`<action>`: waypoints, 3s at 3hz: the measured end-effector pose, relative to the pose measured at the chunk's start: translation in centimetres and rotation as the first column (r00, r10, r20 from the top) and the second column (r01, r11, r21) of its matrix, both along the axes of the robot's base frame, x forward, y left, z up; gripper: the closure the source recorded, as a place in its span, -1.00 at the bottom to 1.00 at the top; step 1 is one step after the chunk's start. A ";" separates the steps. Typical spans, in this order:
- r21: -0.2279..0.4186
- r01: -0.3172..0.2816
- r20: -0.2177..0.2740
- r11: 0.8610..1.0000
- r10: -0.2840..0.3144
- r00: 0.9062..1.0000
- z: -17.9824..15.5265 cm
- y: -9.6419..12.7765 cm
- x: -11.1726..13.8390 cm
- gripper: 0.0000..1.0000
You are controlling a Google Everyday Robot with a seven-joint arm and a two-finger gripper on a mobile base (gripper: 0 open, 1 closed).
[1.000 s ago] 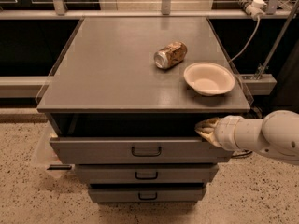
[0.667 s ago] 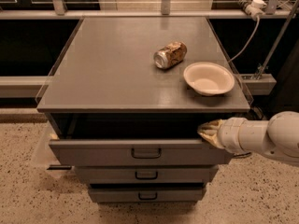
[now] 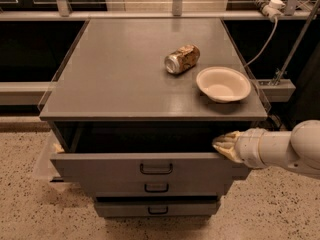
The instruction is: Open top drawer
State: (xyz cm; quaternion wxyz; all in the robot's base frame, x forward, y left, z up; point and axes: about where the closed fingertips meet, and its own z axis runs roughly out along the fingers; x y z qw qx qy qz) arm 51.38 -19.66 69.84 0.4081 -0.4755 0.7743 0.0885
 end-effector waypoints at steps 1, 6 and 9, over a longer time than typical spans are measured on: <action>0.000 0.000 0.000 1.000 0.000 1.000 0.2 0.0 0.0 1.00; 0.049 -0.116 -0.181 0.992 0.123 0.976 -2.3 1.2 -4.4 1.00; 0.061 -0.071 -0.158 0.996 0.080 0.984 -1.8 1.8 -7.0 0.85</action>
Offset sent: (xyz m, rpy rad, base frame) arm -0.2166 -0.0642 -0.0724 0.3460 0.7108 0.1709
